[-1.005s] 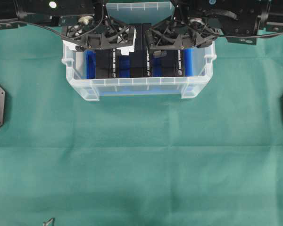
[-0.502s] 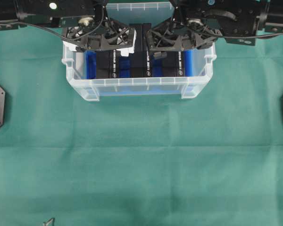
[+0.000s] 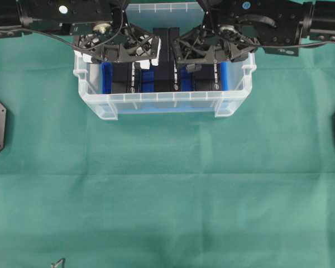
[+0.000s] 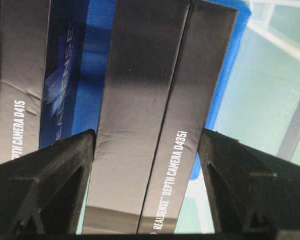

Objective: Take the box out of the case with both arms.
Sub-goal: 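Lower both grippers into the bin around the outer black boxes, then close both grippers on the left and right black boxes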

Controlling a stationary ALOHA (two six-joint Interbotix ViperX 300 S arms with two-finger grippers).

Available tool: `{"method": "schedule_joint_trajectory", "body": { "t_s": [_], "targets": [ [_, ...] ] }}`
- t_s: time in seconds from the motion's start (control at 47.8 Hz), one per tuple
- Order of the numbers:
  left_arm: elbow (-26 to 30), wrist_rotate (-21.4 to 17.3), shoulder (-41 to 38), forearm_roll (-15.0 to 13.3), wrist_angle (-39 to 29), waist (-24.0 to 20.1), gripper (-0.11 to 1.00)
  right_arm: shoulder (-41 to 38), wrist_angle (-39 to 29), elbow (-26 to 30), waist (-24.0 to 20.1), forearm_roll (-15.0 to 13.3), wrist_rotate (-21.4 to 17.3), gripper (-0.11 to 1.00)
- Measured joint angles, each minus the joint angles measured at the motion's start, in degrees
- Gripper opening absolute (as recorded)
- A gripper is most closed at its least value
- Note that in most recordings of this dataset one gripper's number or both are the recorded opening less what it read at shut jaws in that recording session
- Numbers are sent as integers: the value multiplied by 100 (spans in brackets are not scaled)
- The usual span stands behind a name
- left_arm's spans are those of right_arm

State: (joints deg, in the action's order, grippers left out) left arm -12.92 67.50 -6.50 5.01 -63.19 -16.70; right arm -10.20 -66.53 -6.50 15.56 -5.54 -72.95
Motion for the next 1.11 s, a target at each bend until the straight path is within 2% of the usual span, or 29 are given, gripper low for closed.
{"method": "schedule_joint_trajectory", "body": {
  "t_s": [0.649,0.921,1.109],
  "targets": [
    [167,9,0,-26,-272,9,64,0,132,79,44,-35,18,67],
    [721,-35,97,-26,-826,9,64,105,-246,501,114,-53,26,67],
    [1283,-35,281,-35,-1134,18,64,290,-835,1081,105,-255,70,67]
  ]
}}
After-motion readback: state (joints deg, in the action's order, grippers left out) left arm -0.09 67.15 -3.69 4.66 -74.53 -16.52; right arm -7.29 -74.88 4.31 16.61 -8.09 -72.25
